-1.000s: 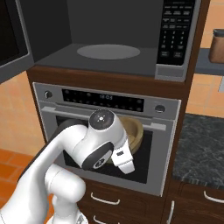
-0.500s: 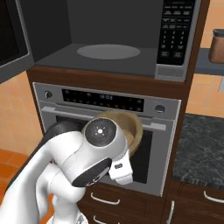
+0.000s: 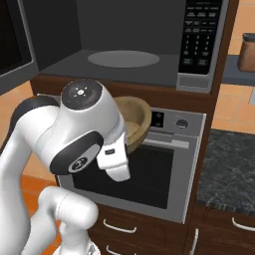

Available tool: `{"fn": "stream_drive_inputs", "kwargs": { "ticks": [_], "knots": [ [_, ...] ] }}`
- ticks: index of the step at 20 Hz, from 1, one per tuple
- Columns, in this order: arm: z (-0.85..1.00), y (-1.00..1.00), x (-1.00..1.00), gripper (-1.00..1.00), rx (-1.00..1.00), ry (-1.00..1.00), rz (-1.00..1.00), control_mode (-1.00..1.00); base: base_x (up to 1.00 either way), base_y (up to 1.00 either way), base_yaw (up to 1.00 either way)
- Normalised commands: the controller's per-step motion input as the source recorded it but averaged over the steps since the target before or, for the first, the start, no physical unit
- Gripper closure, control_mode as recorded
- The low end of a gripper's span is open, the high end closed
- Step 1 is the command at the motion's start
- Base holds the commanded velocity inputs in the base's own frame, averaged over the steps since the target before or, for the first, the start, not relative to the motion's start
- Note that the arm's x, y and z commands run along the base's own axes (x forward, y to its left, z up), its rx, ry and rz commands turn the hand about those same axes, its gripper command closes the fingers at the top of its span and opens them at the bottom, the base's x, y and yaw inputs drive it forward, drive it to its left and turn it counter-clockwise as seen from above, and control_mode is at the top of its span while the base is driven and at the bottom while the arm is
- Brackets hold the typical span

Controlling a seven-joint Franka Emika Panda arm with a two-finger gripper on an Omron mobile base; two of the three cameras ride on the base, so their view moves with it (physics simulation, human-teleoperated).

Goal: Pick the mushroom from the sink and place it in the bowl. Then pick the bowl and place it in the microwave. Then close the microwave door and press the start button.

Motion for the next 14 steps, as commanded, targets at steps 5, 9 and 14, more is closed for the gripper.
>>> {"fn": "stream_drive_inputs", "kwargs": {
  "ticks": [5, 9, 14],
  "knots": [
    [0.17, 0.65, 0.21, 1.00, 0.03, -0.01, -0.09, -1.00, 0.00, 0.00, 0.00],
    [0.51, 0.33, 0.38, 1.00, 0.07, 0.00, -0.07, -1.00, 0.00, 0.00, 0.00],
    [0.52, 0.32, 0.51, 1.00, 0.09, 0.00, -0.08, -1.00, 0.00, 0.00, 0.00]
  ]
}}
